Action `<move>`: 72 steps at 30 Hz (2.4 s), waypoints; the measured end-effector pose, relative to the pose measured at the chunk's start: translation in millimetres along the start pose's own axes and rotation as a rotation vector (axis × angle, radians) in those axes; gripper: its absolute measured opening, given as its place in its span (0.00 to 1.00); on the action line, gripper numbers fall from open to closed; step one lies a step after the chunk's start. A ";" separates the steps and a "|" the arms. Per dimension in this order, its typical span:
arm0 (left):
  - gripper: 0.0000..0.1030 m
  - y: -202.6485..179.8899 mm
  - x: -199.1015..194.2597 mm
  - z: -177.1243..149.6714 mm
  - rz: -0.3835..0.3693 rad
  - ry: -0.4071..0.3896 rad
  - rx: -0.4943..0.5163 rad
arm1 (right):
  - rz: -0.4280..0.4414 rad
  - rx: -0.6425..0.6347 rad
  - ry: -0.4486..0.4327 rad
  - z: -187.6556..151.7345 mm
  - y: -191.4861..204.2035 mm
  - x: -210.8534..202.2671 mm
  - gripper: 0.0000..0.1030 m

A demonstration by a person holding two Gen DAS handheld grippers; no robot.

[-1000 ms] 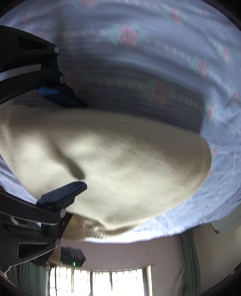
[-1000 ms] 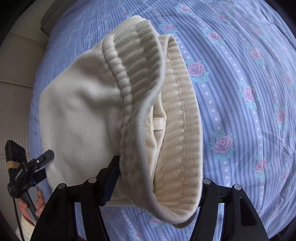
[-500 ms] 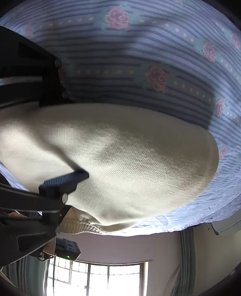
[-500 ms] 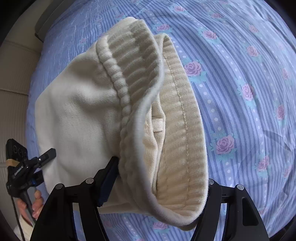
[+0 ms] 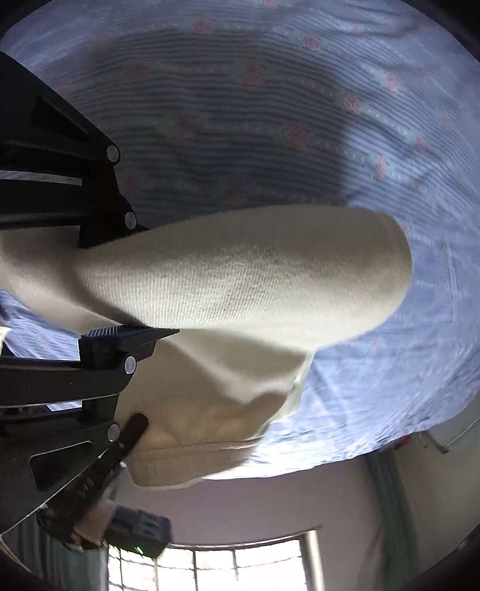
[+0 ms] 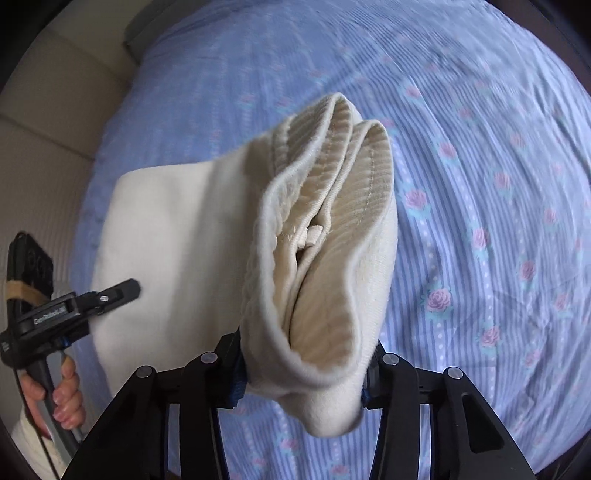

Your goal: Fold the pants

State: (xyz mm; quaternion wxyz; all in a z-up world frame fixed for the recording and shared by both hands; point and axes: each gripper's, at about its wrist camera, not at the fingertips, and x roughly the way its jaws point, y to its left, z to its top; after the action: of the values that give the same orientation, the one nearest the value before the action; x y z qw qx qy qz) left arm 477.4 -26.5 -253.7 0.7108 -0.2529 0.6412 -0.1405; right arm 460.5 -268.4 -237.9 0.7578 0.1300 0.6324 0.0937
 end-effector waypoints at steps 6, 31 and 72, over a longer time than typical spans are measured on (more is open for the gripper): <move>0.27 -18.4 -30.8 -47.0 0.017 -0.031 0.006 | 0.039 -0.065 -0.038 -26.0 -1.4 -48.8 0.42; 0.26 -57.8 -177.2 -204.5 0.050 -0.311 0.056 | 0.206 -0.388 -0.188 -131.3 69.1 -181.3 0.38; 0.27 386.3 -306.3 42.1 0.269 -0.242 0.173 | 0.144 -0.372 -0.053 -74.2 469.8 75.6 0.27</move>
State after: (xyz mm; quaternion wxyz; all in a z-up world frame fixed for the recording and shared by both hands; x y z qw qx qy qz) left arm 428.3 463.1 -202.6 0.8142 -0.1179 0.5645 -0.0676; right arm 411.8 206.2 -172.6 0.7765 0.0348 0.5731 0.2595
